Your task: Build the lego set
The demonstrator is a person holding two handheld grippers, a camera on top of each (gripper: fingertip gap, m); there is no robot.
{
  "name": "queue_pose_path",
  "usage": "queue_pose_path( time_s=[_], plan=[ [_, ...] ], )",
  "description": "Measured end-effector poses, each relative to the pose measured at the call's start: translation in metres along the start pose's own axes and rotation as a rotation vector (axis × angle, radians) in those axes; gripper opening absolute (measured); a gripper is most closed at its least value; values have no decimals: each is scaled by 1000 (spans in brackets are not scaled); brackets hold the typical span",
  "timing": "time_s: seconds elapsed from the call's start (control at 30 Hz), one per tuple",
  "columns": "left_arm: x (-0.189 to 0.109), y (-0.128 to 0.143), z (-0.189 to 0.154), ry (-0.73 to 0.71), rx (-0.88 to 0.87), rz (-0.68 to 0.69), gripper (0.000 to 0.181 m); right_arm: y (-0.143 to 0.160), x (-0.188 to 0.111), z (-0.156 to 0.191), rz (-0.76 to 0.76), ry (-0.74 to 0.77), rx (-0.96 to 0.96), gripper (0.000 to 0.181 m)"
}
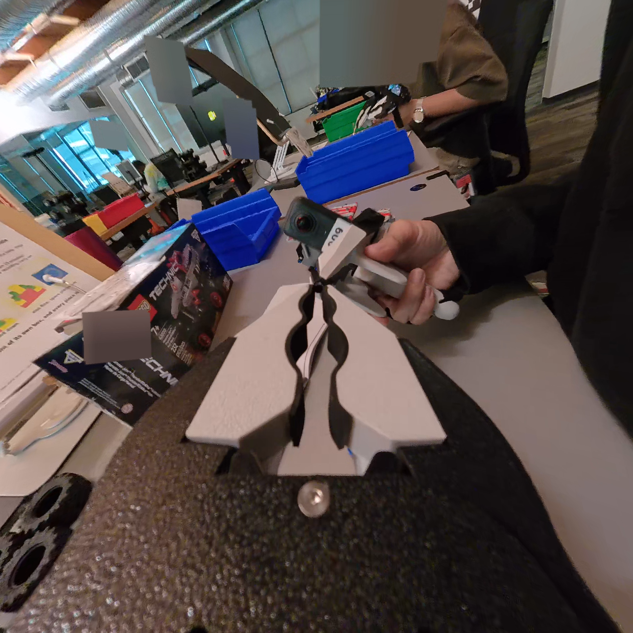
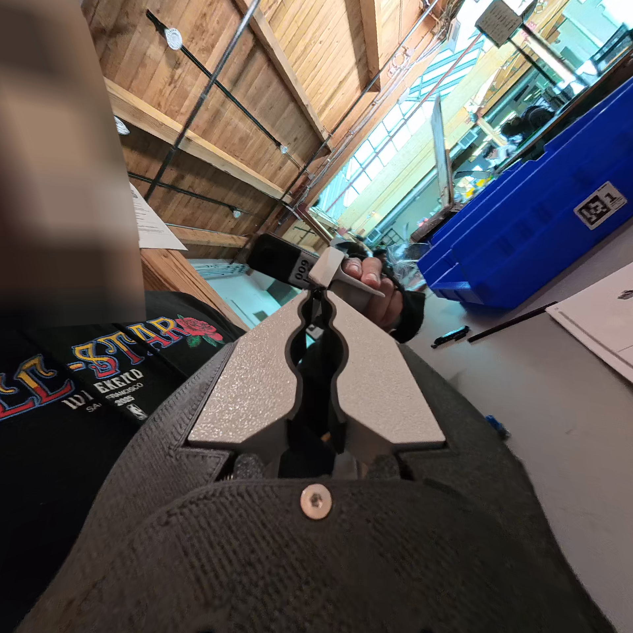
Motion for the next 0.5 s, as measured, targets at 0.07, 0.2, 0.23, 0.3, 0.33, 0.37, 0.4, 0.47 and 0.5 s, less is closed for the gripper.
queue_pose_path(
  time_s=[0.07,0.2,0.23,0.3,0.33,0.37,0.4,0.47,0.5],
  plan=[
    [0,2,2,0,-26,50,2,-2,-1,0,38,60,-112,3],
    [0,3,3,21,-32,166,1,-4,-2,9,209,183,-505,6],
    [-1,3,2,28,-34,189,1,-4,-2,11,248,221,-632,10],
    [-1,4,4,25,-42,233,1,-2,1,16,342,264,-865,14],
    [-1,5,4,28,-50,251,1,1,2,17,402,290,-969,17],
    [-1,6,4,23,-60,263,1,5,4,17,469,308,-1062,19],
    [-1,7,5,17,-73,272,1,10,6,16,533,319,-1146,20],
    [0,9,4,18,-115,299,1,17,9,15,610,349,-1310,16],
    [1,10,4,15,-128,315,1,20,11,15,629,356,-1380,12]
  ],
)
Point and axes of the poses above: each gripper's, where its closed fingertips meet, x out along the fingers, y out of its underside, z = x × y across the jaws, the point moved 8 cm from there along -x, back along the fingers, and after that the axes turned 12 degrees about -z, right-handed, at the moved point
